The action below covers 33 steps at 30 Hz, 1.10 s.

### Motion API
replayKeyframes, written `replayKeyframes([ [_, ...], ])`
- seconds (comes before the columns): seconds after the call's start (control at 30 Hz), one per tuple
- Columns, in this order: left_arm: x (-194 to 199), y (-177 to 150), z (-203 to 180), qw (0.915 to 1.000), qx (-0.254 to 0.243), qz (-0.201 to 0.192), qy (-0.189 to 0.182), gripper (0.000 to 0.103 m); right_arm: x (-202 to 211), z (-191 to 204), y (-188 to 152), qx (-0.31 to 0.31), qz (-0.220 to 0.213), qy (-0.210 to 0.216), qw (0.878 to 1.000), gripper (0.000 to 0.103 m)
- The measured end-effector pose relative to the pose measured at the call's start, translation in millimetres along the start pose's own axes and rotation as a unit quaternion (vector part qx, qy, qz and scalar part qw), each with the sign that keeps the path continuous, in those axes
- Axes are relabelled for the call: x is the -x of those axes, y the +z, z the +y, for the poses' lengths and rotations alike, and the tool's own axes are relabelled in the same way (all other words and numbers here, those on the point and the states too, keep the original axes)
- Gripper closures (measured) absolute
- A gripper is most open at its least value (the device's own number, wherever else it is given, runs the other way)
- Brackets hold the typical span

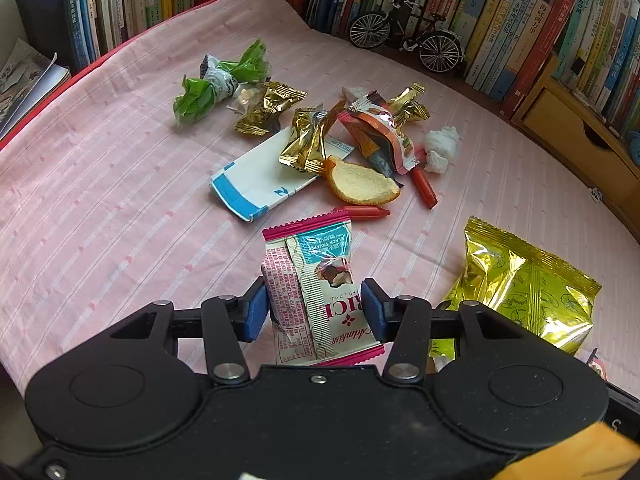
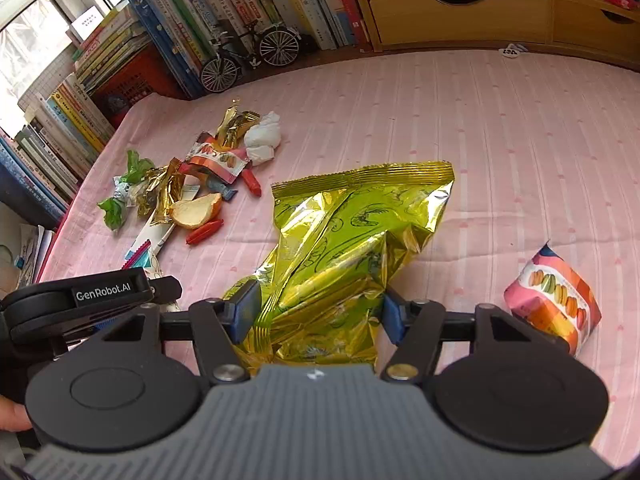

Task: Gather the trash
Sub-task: 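Grasp the gold foil bag with the right gripper while the left gripper grasps the RICE packet, then carry both packets over the trash bin and open both grippers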

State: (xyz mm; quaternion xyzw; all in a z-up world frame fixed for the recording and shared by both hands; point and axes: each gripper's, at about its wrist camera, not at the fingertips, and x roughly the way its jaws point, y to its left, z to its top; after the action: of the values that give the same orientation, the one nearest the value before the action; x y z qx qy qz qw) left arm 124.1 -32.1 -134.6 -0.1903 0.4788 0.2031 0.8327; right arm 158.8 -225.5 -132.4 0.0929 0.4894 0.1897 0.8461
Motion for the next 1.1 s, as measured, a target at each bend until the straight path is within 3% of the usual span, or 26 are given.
replayKeyframes([
  [0.3, 38.2, -23.8, 40.3, 0.9996, 0.008, -0.021, -0.016, 0.056, 21.6, 25.2, -24.1, 0.013, -0.019, 0.001, 1.000, 0.038],
  [0.7, 128.5, -92.7, 174.2, 0.9981, 0.042, -0.042, 0.014, 0.056, 62.0, 105.2, -100.8, 0.074, -0.014, 0.036, 0.997, 0.038],
  [1.1, 150.0, -197.5, 296.5, 0.9941, 0.099, 0.014, 0.044, 0.056, 75.8, 194.8, -216.8, 0.189, 0.040, 0.076, 0.978, 0.038],
])
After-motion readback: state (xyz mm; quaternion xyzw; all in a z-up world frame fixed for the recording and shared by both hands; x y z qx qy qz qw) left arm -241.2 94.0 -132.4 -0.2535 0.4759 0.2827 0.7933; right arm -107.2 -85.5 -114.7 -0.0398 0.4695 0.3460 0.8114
